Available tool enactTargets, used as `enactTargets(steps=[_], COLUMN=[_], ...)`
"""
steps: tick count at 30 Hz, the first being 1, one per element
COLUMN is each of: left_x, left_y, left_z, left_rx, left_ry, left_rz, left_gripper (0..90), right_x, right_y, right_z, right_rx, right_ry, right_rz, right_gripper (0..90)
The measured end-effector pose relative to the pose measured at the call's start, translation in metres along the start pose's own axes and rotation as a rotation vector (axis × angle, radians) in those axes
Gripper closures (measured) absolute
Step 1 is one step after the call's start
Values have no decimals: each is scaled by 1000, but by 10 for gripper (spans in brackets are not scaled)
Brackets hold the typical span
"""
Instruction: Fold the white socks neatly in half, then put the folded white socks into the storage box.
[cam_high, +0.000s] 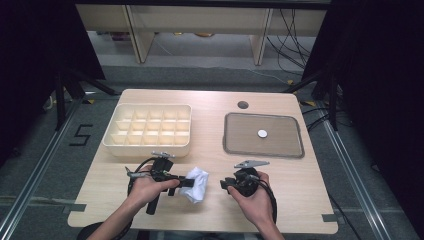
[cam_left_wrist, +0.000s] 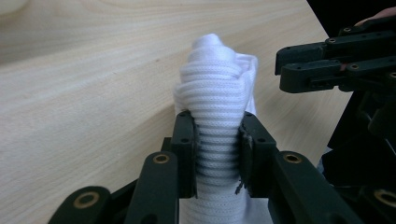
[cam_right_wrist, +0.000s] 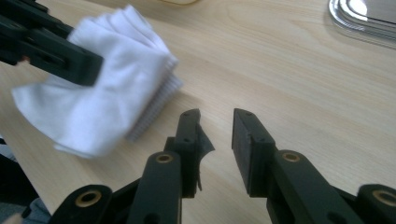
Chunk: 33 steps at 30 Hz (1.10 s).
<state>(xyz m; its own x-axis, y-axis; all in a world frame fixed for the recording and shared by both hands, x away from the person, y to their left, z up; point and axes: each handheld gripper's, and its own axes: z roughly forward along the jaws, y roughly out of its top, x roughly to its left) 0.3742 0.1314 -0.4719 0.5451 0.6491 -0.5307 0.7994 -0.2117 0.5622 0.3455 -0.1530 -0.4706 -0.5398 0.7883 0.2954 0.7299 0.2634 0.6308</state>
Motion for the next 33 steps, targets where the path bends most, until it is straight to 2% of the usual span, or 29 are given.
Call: enactTargets(steps=[1, 2, 5, 6, 8, 9, 11, 14, 15, 17, 18, 20, 21, 22, 24, 25, 26, 33], left_x=[1, 2, 3, 2, 3, 4, 4, 4, 5, 5, 5, 4, 5, 5, 5, 5, 5, 10], left_y=[0, 1, 2, 2, 3, 3, 3, 4, 4, 4, 4, 4, 4, 4, 5, 6, 6, 8], left_z=[-1, -3, -9, -10, -12, -14, -16, -18, -19, -21, -21, -23, -24, -25, -27, -29, -30, -37], left_rx=[-14, -21, -31, -39, -42, -42, -46, -56, -56, -60, -63, -65, -68, -72, -78, -82, -85, -100], left_ry=[-9, -22, -14, 2, -6, -8, -6, 13, -1, 4, 8, 20, 8, 10, 15, 19, 24, 37], left_rz=[5, -2, 2, -2, -1, 2, 1, -2, -1, -2, -2, 5, 4, 7, 9, 9, 10, 8], left_gripper=[706, 706, 706, 707, 706, 706, 706, 706, 706, 706, 706, 706, 707, 706, 706, 706, 706, 706], right_x=[-2, -2, -7, -7, -9, -8, -10, -10, -11, -11, -12, -13, -11, -12, -15, -14, -15, -21], right_y=[-1, -2, -4, -4, -5, -6, -7, -8, -7, -7, -7, -6, -6, -6, -7, -7, -8, -9], right_z=[0, -1, -3, -4, -5, -5, -6, -6, -7, -6, -6, -7, -8, -9, -8, -10, -9, -8], right_rx=[-14, 6, -1, -7, -5, -6, -7, -9, -8, -8, -17, -22, -15, -18, -35, -15, -23, -17], right_ry=[3, -10, -16, -20, -31, -12, -24, -33, -26, -34, -14, -23, -24, -38, -27, -31, -28, -49], right_rz=[-12, 20, 15, 19, 29, 41, 35, 47, 36, 43, 43, 23, 50, 38, 30, 50, 52, 30], right_gripper=[721, 719, 713, 712, 710, 709, 709, 709, 709, 708, 707, 703, 699, 695, 685, 682, 679, 656])
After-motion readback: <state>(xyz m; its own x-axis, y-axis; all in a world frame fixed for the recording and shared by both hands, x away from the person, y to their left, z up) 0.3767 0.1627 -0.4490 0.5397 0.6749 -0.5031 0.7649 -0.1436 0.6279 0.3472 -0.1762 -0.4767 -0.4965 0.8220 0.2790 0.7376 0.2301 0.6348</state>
